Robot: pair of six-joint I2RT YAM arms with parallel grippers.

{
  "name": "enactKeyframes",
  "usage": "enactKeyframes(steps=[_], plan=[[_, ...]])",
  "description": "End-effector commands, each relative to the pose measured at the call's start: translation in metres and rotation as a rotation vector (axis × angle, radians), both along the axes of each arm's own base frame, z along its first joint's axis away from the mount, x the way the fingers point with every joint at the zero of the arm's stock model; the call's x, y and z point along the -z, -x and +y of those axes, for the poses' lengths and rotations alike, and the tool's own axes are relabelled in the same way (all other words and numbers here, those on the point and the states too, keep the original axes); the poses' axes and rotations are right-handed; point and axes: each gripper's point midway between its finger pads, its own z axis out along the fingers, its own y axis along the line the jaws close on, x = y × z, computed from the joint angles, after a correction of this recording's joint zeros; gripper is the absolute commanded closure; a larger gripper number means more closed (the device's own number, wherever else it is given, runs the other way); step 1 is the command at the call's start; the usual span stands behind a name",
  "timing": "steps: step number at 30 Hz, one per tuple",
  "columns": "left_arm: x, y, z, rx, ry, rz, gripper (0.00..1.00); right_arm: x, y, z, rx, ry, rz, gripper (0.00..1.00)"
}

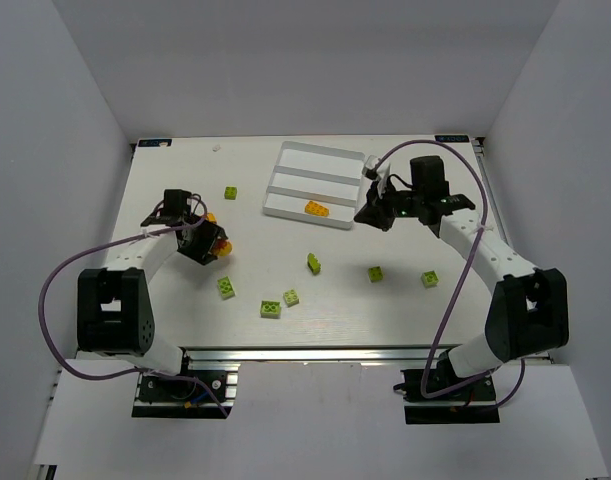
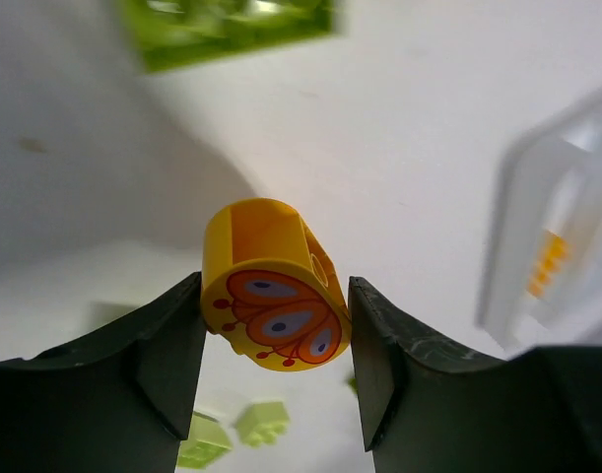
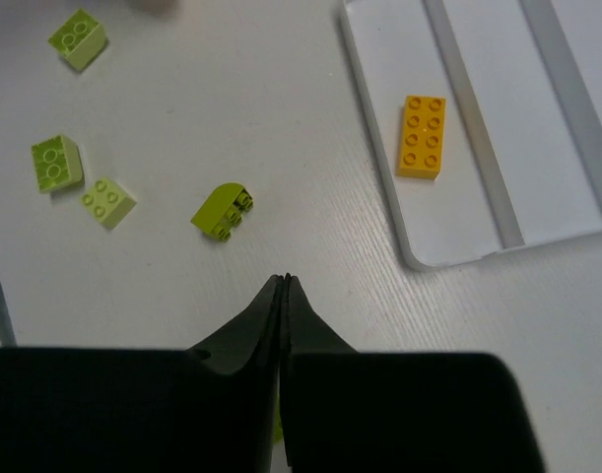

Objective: Sort the legos into containers by color

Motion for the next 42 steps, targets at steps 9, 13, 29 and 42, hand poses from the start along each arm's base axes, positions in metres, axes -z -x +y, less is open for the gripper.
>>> enactKeyframes(steps=[9,13,29,42], plan=[[-0.105,-0.143,-0.108,0.259,0.219,-0.338,1.00,-0.021,-0.034,-0.032,0.293,0.002,-0.100,1.00],[-0.099,-0.178,-0.135,0.282,0.189,-0.318,1.00,-0.020,-0.032,-0.033,0.306,-0.011,-0.075,0.99],[-0.065,-0.185,-0.195,0.339,0.103,-0.198,0.70,-0.012,-0.030,-0.047,0.330,0.002,-0.087,0.84],[-0.057,-0.178,-0.200,0.353,0.078,-0.167,0.33,-0.008,-0.027,-0.043,0.294,0.004,-0.054,0.64]])
